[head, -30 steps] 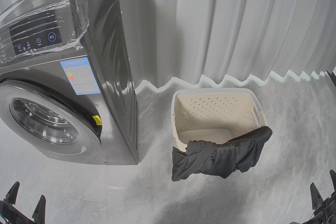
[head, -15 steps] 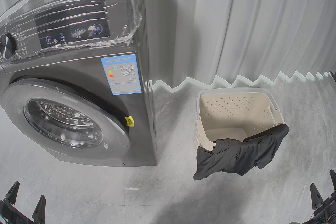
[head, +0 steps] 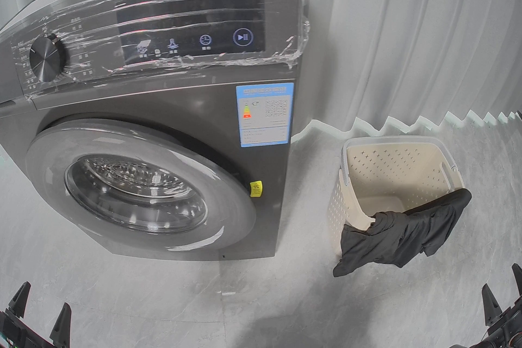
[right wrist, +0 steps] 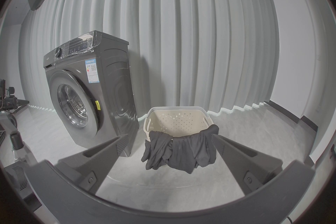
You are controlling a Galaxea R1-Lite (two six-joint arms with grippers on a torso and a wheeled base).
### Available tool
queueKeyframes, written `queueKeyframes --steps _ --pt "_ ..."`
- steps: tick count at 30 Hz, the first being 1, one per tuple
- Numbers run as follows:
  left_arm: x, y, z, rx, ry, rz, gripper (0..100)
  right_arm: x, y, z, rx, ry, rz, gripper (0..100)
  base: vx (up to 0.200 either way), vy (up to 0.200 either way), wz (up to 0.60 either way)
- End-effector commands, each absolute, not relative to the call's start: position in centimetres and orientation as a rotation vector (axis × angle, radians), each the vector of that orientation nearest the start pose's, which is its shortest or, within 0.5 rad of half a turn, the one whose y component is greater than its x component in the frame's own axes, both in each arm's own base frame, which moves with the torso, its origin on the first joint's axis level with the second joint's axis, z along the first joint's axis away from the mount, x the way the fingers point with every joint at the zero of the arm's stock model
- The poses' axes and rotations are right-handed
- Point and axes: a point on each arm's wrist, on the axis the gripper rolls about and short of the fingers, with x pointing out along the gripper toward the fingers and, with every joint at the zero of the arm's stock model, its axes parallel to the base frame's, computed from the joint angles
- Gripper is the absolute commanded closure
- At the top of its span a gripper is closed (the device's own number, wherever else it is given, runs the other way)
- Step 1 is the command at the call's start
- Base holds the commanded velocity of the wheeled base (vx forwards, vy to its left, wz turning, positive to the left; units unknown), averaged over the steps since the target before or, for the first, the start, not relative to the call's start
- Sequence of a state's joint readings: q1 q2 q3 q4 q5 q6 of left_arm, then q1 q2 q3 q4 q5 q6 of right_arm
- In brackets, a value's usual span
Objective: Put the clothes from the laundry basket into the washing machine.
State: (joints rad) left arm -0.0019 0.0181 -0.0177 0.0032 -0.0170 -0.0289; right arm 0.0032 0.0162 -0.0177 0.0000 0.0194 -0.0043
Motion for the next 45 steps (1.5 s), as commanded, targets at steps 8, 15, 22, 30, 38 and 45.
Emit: queueKeyframes --steps 8,15,22,30,38,45 --pt "-2.26 -0.03 7.57 -0.029 0.006 -0.020 0 -2.29 0.04 7.59 -0.003 -0.002 0.023 0 0.000 0.200 0.00" --pt "-2.26 -0.03 7.57 -0.029 0.006 -0.020 0 -2.29 0.04 7.59 -0.003 -0.002 0.023 0 0.000 0.200 0.00" --pt "-2.26 -0.03 7.57 -0.029 0.006 -0.020 0 -2.28 0.04 7.55 -0.005 0.000 0.023 0 0.000 0.086 0.00" --pt "-2.26 -0.03 7.57 -0.031 0.006 -0.020 0 -2.28 0.04 7.55 -0.003 0.000 0.023 0 -0.075 0.000 0.00" --pt "-2.26 -0.03 7.57 -0.031 0.006 -0.020 0 -2.29 0.04 7.59 -0.005 -0.002 0.023 0 -0.075 0.000 0.00" --pt "-2.26 -0.03 7.57 -0.031 0.006 -0.020 0 -2.29 0.03 7.59 -0.005 -0.002 0.018 0 0.000 0.000 0.00"
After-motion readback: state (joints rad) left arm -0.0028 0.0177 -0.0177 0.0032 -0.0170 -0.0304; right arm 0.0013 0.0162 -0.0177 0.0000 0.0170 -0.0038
